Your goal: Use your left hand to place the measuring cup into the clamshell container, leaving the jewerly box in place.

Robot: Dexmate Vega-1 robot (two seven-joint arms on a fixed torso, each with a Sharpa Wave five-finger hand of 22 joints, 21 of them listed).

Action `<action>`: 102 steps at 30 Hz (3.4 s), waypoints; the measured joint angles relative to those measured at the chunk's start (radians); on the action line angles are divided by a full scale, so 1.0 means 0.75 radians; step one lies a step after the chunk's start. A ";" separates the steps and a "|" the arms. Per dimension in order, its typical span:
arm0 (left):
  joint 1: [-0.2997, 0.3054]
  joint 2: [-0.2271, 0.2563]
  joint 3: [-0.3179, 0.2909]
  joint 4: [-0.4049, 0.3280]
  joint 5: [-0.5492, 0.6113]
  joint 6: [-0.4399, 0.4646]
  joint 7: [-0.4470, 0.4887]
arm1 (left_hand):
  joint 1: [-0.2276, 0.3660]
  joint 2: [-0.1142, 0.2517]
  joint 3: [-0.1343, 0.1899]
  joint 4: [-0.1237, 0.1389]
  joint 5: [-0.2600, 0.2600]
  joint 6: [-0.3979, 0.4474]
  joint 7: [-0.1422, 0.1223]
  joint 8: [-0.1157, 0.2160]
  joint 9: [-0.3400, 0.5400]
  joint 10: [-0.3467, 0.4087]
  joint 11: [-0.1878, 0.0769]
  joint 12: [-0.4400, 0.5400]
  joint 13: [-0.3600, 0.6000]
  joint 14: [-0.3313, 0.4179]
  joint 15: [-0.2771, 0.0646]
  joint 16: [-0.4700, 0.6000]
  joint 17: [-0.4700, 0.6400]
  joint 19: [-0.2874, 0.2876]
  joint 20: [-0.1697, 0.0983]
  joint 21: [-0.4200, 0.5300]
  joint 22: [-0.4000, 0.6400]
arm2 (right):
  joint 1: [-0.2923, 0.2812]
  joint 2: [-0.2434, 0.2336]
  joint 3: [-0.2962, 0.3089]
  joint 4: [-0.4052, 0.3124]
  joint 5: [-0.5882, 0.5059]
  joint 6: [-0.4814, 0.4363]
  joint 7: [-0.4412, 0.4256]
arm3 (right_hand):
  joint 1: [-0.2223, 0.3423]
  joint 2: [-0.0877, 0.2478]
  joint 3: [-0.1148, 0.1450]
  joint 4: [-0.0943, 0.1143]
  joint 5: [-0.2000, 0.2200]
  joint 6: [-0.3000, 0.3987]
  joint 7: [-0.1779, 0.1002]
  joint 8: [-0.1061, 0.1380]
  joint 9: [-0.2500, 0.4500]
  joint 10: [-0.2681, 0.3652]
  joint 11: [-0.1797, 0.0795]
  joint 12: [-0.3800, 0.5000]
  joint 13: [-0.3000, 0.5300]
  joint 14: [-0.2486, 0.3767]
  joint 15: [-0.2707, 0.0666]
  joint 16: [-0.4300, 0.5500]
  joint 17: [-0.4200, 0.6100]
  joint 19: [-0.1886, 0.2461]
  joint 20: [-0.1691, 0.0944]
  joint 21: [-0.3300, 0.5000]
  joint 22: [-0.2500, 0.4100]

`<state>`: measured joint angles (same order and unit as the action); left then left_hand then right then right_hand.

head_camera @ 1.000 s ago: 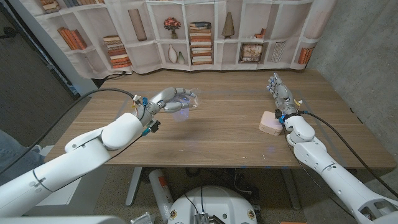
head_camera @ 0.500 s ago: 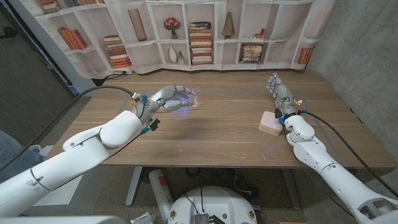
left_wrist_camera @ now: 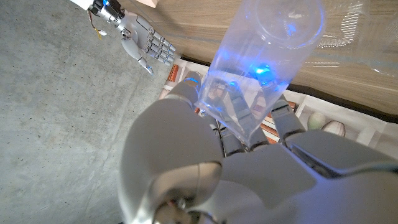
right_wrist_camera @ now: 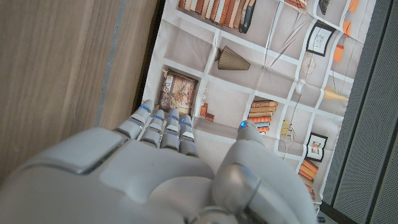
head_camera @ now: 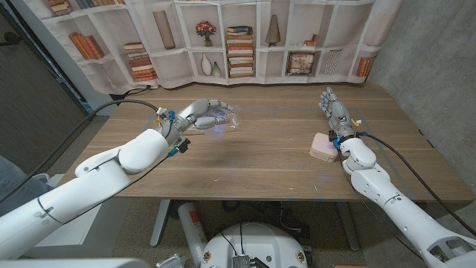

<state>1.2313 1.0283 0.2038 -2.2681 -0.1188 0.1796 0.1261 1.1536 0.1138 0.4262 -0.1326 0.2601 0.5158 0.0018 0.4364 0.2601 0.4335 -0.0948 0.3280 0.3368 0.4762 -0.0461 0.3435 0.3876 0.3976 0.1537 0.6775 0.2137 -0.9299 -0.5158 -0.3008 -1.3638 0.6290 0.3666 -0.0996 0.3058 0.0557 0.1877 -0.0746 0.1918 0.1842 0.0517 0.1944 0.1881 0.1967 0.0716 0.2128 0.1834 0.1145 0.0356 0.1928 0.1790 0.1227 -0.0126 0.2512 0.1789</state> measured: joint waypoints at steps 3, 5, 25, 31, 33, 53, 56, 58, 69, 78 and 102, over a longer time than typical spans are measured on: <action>-0.007 -0.004 0.000 0.009 -0.004 -0.003 -0.002 | 0.000 0.000 0.000 0.000 0.000 0.001 0.000 0.000 0.000 0.000 0.000 0.000 0.006 0.000 0.000 0.000 0.000 0.000 0.000 0.000 0.000 | 0.003 0.002 -0.001 0.003 0.000 0.000 0.000 | 0.000 0.000 0.000 0.000 0.000 0.000 0.000 0.000 0.000 0.000 0.000 0.000 0.000 0.000 0.000 0.000 0.000 0.000 0.000 0.000 0.000; -0.012 -0.005 0.000 0.015 -0.006 -0.005 -0.003 | -0.001 0.001 0.000 0.000 0.000 0.011 0.000 0.000 0.000 0.000 0.000 0.000 0.006 0.000 0.000 0.000 0.000 -0.007 -0.007 0.009 0.000 | 0.005 0.003 -0.002 0.006 0.000 -0.001 0.000 | 0.000 0.000 0.000 0.000 0.000 0.000 0.000 0.000 0.000 0.000 0.000 0.000 0.000 0.000 0.000 0.000 0.000 0.000 0.000 0.000 0.000; -0.078 -0.032 0.032 0.081 -0.002 0.003 0.003 | -0.006 0.006 0.015 -0.003 -0.001 0.013 0.002 0.001 -0.001 0.005 -0.005 0.000 0.012 0.005 -0.005 0.000 0.006 -0.012 -0.002 0.014 0.000 | 0.021 0.013 -0.009 0.027 -0.001 -0.003 0.002 | 0.000 0.000 -0.004 -0.004 0.000 0.000 0.000 0.000 0.000 0.000 0.000 0.000 0.000 0.000 0.000 -0.006 0.000 0.000 0.000 -0.005 0.000; -0.102 -0.038 0.043 0.106 -0.006 0.002 -0.001 | -0.006 0.006 0.015 -0.003 -0.001 0.020 -0.005 0.005 -0.007 0.007 -0.007 0.000 0.012 0.007 -0.002 -0.005 0.006 -0.024 -0.005 0.014 -0.007 | 0.024 0.015 -0.010 0.032 -0.001 -0.003 0.003 | 0.000 0.000 -0.004 -0.004 0.000 0.000 0.000 0.000 0.000 0.000 0.000 0.000 0.000 0.000 0.000 -0.006 0.000 0.000 0.000 -0.010 0.000; -0.113 -0.040 0.049 0.124 -0.009 -0.011 -0.004 | -0.005 0.006 0.015 -0.003 -0.001 0.020 -0.005 0.005 -0.007 0.007 -0.007 0.000 0.012 0.012 0.002 -0.005 0.006 -0.024 -0.005 0.014 -0.007 | 0.025 0.016 -0.010 0.032 -0.001 -0.003 0.003 | 0.000 0.000 -0.004 -0.004 0.000 0.000 0.000 0.000 0.000 0.000 0.000 0.000 0.000 0.000 0.000 -0.006 0.000 0.005 -0.005 -0.010 0.000; -0.164 -0.053 0.063 0.212 -0.031 -0.096 -0.024 | -0.006 0.005 0.017 -0.001 -0.004 0.039 -0.024 0.011 -0.013 0.031 -0.017 -0.011 0.018 0.012 0.002 -0.010 0.012 -0.053 -0.005 0.025 -0.006 | 0.026 0.017 -0.013 0.029 -0.003 -0.003 0.003 | -0.018 0.018 -0.004 -0.004 0.000 0.000 0.000 0.000 0.000 0.000 0.000 0.000 0.000 0.017 -0.002 -0.006 0.000 0.014 -0.005 -0.010 0.000; -0.171 -0.054 0.064 0.220 -0.033 -0.096 -0.025 | -0.006 0.005 0.017 -0.002 -0.004 0.042 -0.026 0.011 -0.019 0.031 -0.017 -0.011 0.018 0.012 0.002 -0.010 0.012 -0.055 -0.007 0.025 -0.006 | 0.027 0.017 -0.014 0.027 -0.003 -0.003 0.003 | -0.018 0.018 -0.004 -0.004 0.000 0.000 0.000 0.000 0.000 0.000 0.000 0.000 0.000 0.017 -0.002 -0.006 0.000 0.021 -0.012 -0.010 0.000; -0.171 -0.054 0.064 0.220 -0.034 -0.096 -0.027 | -0.006 0.005 0.026 -0.003 -0.004 0.041 -0.026 0.011 -0.019 0.031 -0.017 -0.011 0.024 0.012 0.002 -0.010 0.013 -0.055 -0.007 0.025 -0.006 | 0.027 0.017 -0.014 0.027 -0.003 -0.003 0.003 | -0.018 0.018 -0.004 -0.004 0.000 0.000 0.000 0.000 0.000 0.000 0.000 0.000 0.000 0.017 -0.002 -0.006 0.000 0.022 -0.012 -0.010 0.000; -0.210 -0.052 0.076 0.246 -0.036 -0.094 -0.033 | -0.006 0.004 0.026 -0.003 -0.004 0.049 -0.034 0.011 -0.019 0.041 -0.026 -0.012 0.025 0.012 0.002 -0.015 0.018 -0.062 -0.014 0.039 -0.006 | 0.025 0.017 -0.016 0.020 -0.007 -0.007 -0.004 | -0.018 0.018 -0.008 -0.007 0.000 0.007 0.007 0.000 0.000 0.000 0.000 0.000 0.000 0.017 -0.002 -0.005 0.000 0.026 -0.007 -0.010 0.000; -0.234 -0.051 0.080 0.267 -0.028 -0.076 -0.032 | -0.006 0.004 0.032 -0.009 -0.004 0.051 -0.036 0.011 -0.024 0.041 -0.026 -0.012 0.031 0.012 0.002 -0.015 0.018 -0.062 -0.014 0.044 -0.006 | 0.020 0.015 -0.017 0.010 -0.012 -0.014 -0.012 | -0.018 0.018 -0.008 -0.007 0.000 0.007 0.007 0.000 0.000 0.000 0.000 0.000 0.000 0.017 -0.002 -0.005 0.000 0.026 -0.007 -0.021 0.000; -0.281 -0.064 0.080 0.351 -0.046 -0.084 -0.020 | -0.013 -0.013 0.040 -0.011 -0.005 0.073 -0.043 0.021 -0.031 0.062 -0.033 -0.015 0.037 0.012 0.002 -0.015 0.025 -0.077 -0.019 0.054 -0.006 | 0.029 0.021 -0.027 0.011 -0.022 -0.025 -0.024 | -0.018 0.018 -0.007 -0.007 0.000 0.012 0.002 0.000 0.000 0.000 0.000 0.000 0.000 0.017 -0.002 -0.005 0.000 0.026 -0.007 -0.021 0.000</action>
<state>1.0203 0.9806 0.2636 -2.0049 -0.1534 0.1164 0.1112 1.1439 0.1043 0.4565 -0.1406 0.2562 0.5704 -0.0308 0.4519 0.2367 0.4799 -0.1195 0.3164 0.3645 0.4849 -0.0446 0.3322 0.4061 0.3402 0.1396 0.7182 0.2092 -0.9083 -0.5000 -0.3211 -1.3558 0.6121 0.3478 -0.1178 0.2926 0.0689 0.1821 -0.0800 0.1918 0.1931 0.0535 0.1944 0.1881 0.1965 0.0717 0.2128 0.1834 0.1270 0.0338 0.1887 0.1790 0.1421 -0.0180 0.2357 0.1789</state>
